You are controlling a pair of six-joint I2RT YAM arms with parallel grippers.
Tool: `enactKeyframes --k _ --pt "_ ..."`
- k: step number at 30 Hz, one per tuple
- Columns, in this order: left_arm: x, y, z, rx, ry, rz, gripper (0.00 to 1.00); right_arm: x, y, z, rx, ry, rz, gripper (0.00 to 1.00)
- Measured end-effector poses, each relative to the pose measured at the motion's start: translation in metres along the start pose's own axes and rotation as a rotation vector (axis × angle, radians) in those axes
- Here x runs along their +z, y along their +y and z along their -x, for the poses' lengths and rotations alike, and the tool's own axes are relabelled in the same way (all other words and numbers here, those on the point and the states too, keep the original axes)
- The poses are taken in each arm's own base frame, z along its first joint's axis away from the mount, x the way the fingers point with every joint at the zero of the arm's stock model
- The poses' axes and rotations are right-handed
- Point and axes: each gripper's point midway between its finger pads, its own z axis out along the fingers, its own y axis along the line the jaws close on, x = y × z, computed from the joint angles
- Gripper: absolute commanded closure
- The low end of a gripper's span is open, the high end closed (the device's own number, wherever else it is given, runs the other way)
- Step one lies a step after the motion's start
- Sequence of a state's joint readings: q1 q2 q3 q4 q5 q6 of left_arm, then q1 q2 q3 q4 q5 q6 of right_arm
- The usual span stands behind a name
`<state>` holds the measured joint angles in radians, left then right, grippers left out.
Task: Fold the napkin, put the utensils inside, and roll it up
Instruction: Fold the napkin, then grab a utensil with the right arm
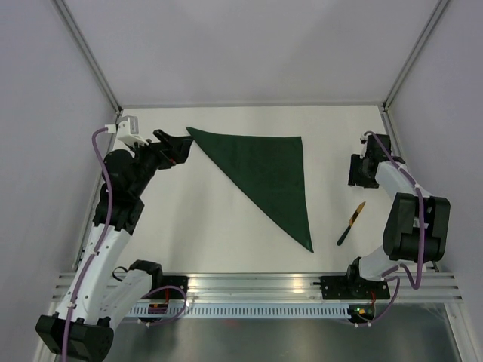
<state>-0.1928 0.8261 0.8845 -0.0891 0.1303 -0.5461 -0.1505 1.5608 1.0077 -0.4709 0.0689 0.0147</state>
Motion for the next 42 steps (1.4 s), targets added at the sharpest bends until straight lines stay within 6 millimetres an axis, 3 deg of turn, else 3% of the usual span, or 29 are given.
enactKeyframes --k 3,8,17,23,32,42 --pt "0.004 -0.002 -0.002 -0.011 -0.007 -0.021 0.00 0.000 0.003 -0.021 0.002 0.063 0.028 0.42" --pt "0.012 -0.004 -0.004 -0.018 -0.009 -0.047 0.00 -0.003 0.010 -0.030 -0.017 0.099 0.070 0.43" --pt "0.024 -0.002 -0.011 -0.019 0.006 -0.061 0.00 -0.012 -0.013 -0.063 -0.260 0.267 0.107 0.43" --pt "0.030 0.002 -0.018 -0.020 0.018 -0.059 0.00 -0.037 -0.017 -0.075 -0.532 0.188 0.186 0.41" --pt "0.034 0.007 -0.023 -0.024 0.036 -0.048 0.00 -0.055 -0.016 -0.125 -0.965 0.118 0.301 0.32" --pt "0.034 0.013 -0.025 -0.027 0.044 -0.010 0.00 -0.057 -0.002 -0.133 -1.239 0.055 0.446 0.24"
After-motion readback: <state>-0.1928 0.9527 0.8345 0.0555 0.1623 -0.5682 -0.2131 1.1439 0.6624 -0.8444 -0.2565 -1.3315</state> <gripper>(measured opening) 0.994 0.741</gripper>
